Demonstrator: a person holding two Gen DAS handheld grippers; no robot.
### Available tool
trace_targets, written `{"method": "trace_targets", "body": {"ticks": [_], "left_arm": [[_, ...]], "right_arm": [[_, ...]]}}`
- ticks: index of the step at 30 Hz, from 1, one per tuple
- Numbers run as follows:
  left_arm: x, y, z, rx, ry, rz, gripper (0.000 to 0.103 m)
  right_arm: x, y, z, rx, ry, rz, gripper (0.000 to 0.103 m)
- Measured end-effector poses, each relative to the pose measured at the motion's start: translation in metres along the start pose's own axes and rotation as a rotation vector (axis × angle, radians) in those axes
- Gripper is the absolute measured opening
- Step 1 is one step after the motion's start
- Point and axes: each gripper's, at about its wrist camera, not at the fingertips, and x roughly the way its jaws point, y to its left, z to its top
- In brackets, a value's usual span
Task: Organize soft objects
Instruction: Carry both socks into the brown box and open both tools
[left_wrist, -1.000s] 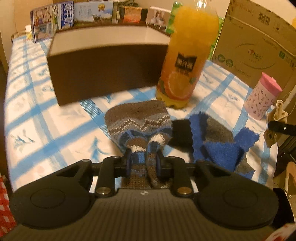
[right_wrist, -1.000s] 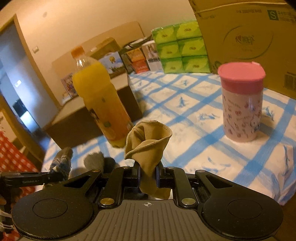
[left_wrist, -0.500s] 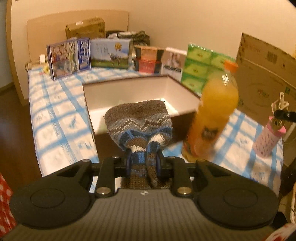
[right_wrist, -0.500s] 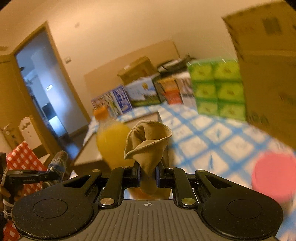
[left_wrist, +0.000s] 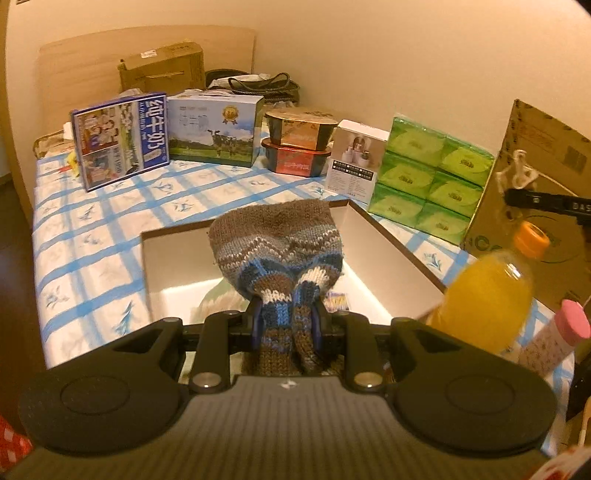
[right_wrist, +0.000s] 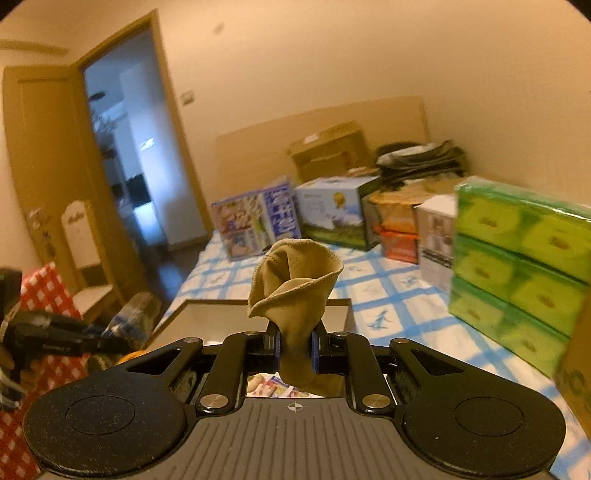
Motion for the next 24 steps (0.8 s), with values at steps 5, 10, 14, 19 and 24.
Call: {"method": "trace_targets", "body": {"ticks": [5, 10, 14, 19, 24], "left_arm": [[0.047, -0.006, 0.021, 0.011, 0.023, -0.02, 0.022], [0.091, -0.014, 0.038, 0.037, 0.044, -0.03, 0.022], [0.119, -0.017, 0.044, 0.042, 0.058, -0.039, 0.023], [0.15, -0.014, 0.049, 0.021, 0.079, -0.064, 0.033], [0.175, -0.014, 0.049, 0.025, 0.107, -0.034, 0.048]], "right_arm": [[0.059, -0.019, 0.0, -0.042, 0.078, 0.053, 0.015], [0.105, -0.027, -0.008, -0.063, 0.132, 0.114, 0.015], [0.136, -0.032, -0.009, -0.086, 0.164, 0.142, 0.015], [0.167, -0.028, -0.014, -0.107, 0.186, 0.135, 0.053], [0.177, -0.026, -0.021, -0.104, 0.177, 0.127, 0.066]]}}
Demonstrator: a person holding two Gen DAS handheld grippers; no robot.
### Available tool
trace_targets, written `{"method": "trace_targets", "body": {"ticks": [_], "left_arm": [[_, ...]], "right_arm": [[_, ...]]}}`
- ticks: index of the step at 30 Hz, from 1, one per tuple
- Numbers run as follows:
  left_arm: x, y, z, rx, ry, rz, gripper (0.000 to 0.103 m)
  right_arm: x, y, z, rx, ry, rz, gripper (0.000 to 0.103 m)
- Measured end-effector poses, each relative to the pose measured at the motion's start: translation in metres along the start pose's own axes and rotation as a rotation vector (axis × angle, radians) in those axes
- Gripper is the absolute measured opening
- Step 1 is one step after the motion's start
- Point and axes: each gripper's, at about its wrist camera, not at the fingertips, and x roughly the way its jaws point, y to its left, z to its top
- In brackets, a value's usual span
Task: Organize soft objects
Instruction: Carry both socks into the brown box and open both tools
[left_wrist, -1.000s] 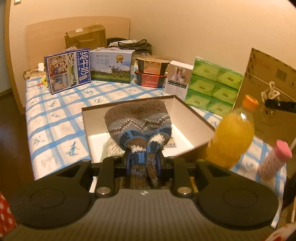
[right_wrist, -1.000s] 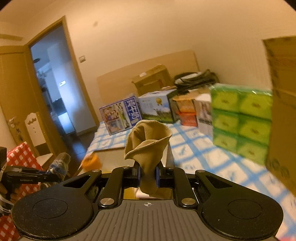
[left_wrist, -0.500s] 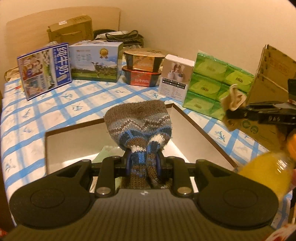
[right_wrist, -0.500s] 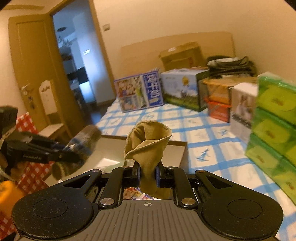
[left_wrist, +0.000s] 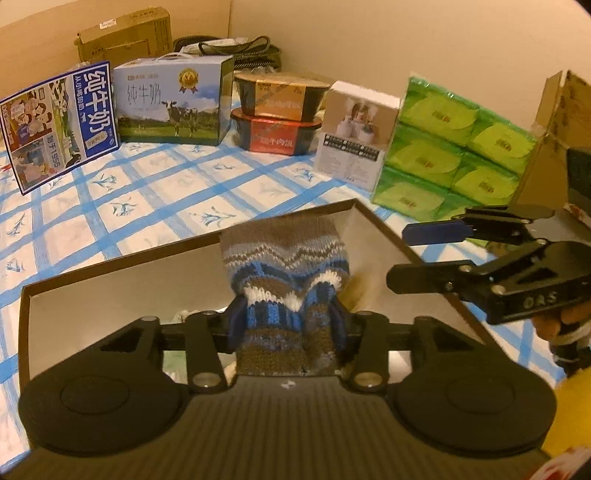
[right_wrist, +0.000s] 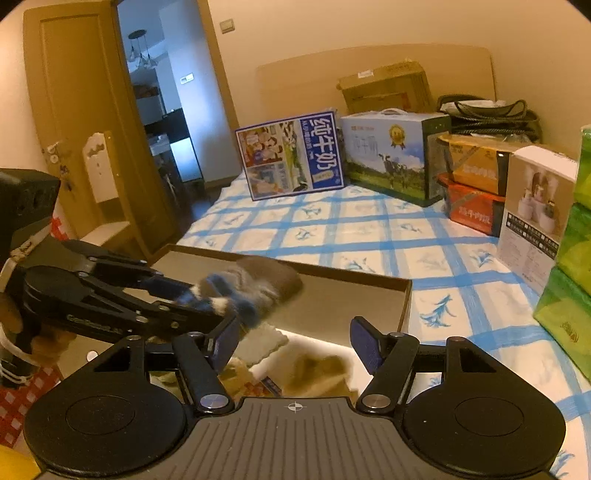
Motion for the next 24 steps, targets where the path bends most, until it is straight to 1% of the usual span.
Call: {"method": "trace_targets", "body": {"ticks": [3, 5, 11, 19, 24], "left_arm": [[0.004, 0.004, -0.003, -0.013, 0.012, 0.014, 0.05], [0.004, 0.007, -0.005, -0.017, 0.014, 0.014, 0.054], [-0.004, 0.013, -0.009, -0.036, 0.02, 0.031, 0.055], [-0.032, 0.013, -0.017, -0.032, 0.019, 0.042, 0.055], [-0.06, 0.014, -0.023, -0.04, 0.003, 0.041, 0.055]], "right_arm": [[0.001, -0.001, -0.004, -0.002, 0.018, -0.008, 0.066], [-0.001, -0.001, -0.007, -0.007, 0.028, -0.014, 0.066], [-0.013, -0.004, -0.015, 0.017, 0.027, -0.029, 0.066], [-0.044, -0.001, -0.018, 0.05, 0.003, -0.073, 0.066], [-0.074, 0.002, -0.018, 0.101, -0.025, -0.151, 0.066]]}}
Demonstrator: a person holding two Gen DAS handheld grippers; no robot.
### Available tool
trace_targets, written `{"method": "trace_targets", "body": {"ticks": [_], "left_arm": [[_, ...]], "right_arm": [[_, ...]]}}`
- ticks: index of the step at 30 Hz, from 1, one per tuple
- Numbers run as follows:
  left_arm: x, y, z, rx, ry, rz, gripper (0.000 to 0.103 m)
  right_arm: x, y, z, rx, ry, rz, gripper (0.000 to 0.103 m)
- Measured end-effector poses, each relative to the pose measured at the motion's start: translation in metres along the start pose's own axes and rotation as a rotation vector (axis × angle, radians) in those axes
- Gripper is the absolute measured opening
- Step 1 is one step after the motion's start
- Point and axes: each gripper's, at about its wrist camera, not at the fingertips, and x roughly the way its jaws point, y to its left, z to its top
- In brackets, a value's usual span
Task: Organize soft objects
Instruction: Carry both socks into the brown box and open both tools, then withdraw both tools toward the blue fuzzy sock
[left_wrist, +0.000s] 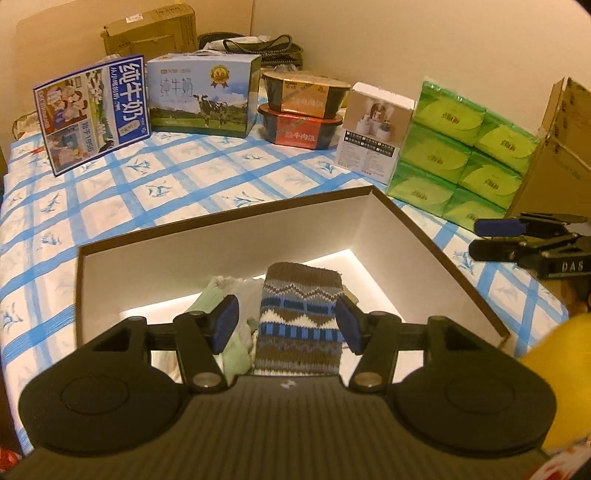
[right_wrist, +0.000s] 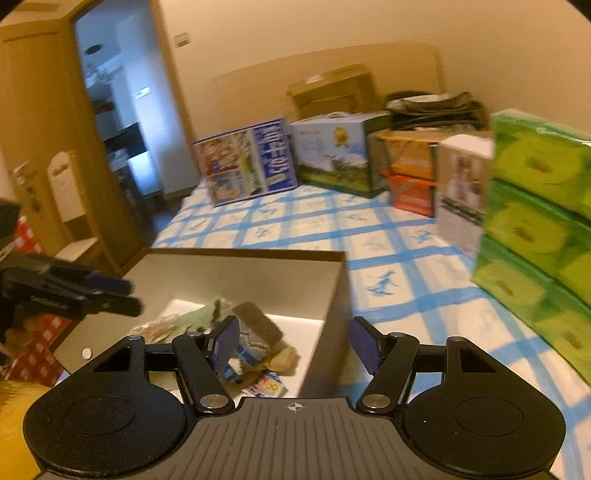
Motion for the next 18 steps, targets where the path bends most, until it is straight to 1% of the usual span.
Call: {"method": "trace_targets", "body": {"ticks": [2, 6, 13, 18], "left_arm": [[-0.014, 0.001, -0.004, -0.003, -0.008, 0.0, 0.055], [-0.043, 0.003, -0.017, -0.008, -0.016, -0.003, 0.055], [-0.098, 0.006, -0.038, -0.02, -0.046, -0.007, 0.055], [-0.136, 0.002, -0.058, -0.018, -0.06, -0.006, 0.055]], "right_arm": [[-0.015, 0.001, 0.0, 0.02, -0.012, -0.042, 0.066], [-0.045, 0.002, -0.003, 0.076, -0.036, -0.091, 0.066], [-0.104, 0.016, -0.018, 0.143, -0.073, -0.133, 0.066], [-0.145, 0.036, -0.039, 0.183, -0.101, -0.142, 0.066]]}}
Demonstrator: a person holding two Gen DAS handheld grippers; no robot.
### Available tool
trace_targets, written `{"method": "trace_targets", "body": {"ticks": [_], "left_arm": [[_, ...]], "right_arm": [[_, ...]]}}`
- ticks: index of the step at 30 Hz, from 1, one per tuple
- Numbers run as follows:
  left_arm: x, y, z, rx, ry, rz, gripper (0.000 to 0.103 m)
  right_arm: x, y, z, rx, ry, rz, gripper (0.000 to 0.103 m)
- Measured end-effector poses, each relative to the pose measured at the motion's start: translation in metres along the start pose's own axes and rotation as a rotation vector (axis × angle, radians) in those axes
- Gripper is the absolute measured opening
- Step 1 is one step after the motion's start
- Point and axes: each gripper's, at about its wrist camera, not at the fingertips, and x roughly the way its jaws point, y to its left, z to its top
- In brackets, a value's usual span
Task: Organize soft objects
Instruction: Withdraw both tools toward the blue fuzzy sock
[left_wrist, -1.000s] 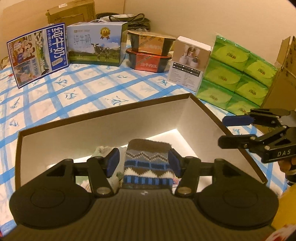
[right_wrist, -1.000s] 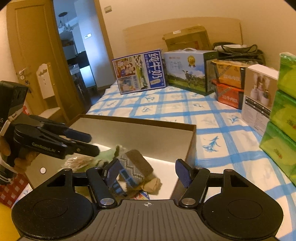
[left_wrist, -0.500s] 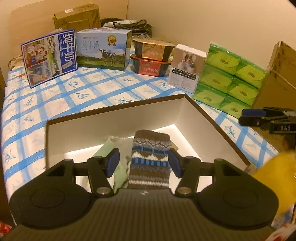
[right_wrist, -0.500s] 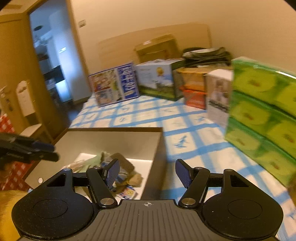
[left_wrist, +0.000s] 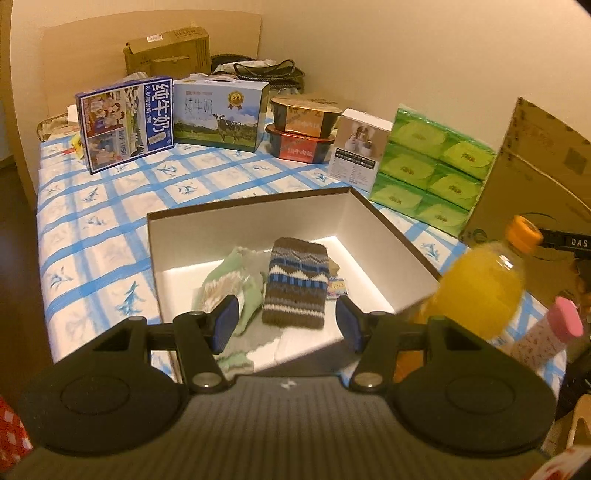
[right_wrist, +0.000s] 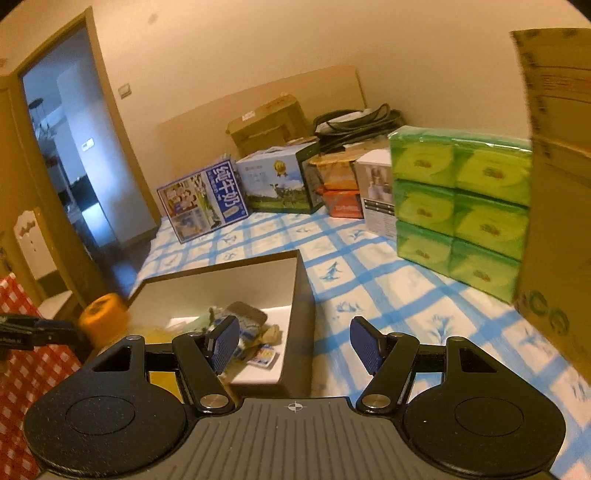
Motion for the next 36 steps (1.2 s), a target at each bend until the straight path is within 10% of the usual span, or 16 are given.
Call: {"method": "trace_targets", "body": {"ticks": [17, 36], "left_arm": [[-0.093, -0.036, -0.085, 0.034, -0.012, 0.039, 0.057], [-0.091, -0.052, -0.183, -0.045, 0.118, 0.023, 0.058]], "right_arm": [[-0.114, 0.063, -0.11, 0.181, -0.008, 0.046, 0.066], [-0.128, 0.112, -0.216, 0.331, 0.075, -0.013, 0.066]]}}
